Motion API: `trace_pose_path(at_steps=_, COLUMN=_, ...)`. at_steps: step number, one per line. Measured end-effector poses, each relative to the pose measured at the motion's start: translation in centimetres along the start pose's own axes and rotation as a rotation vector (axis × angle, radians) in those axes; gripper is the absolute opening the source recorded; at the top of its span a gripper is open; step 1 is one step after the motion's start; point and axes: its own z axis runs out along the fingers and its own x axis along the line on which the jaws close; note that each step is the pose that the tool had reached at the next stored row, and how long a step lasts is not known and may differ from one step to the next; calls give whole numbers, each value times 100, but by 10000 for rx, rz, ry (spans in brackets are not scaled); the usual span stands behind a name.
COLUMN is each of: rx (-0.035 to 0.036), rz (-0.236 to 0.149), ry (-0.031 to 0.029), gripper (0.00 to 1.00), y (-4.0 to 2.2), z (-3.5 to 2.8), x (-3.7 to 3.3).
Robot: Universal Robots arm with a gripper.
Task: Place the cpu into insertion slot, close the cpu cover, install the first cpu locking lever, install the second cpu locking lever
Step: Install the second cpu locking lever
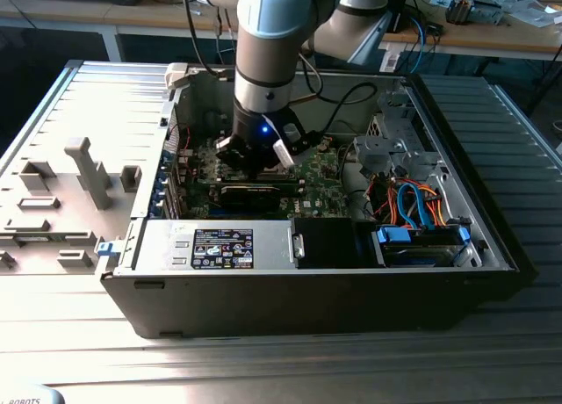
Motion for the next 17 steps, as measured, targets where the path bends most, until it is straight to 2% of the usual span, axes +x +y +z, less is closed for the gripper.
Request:
trace_pose_path(at_steps=3, rx=79, rz=14, ry=115, gripper=11, y=2, z=-5, x=-77)
trace_pose_path(at_steps=4, rx=130, rz=22, ry=178, gripper=11, y=12, z=-7, x=-107)
trace_pose_path(at_steps=6, rx=254, rz=36, ry=246, gripper=11, y=40, z=-6, x=-140)
trace_pose_path(at_steps=7, rx=343, rz=47, ry=285, gripper=11, y=69, z=-5, x=-158)
trace_pose_path(at_steps=8, rx=395, rz=52, ry=309, gripper=11, y=93, z=-5, x=-171)
trace_pose_path(at_steps=10, rx=495, rz=63, ry=369, gripper=11, y=181, z=-1, x=-207)
trace_pose_path(at_steps=14, rx=637, rz=78, ry=457, gripper=11, y=330, z=5, x=-272)
trace_pose_path(at_steps=17, rx=700, rz=84, ry=485, gripper=11, y=379, z=2, x=-306)
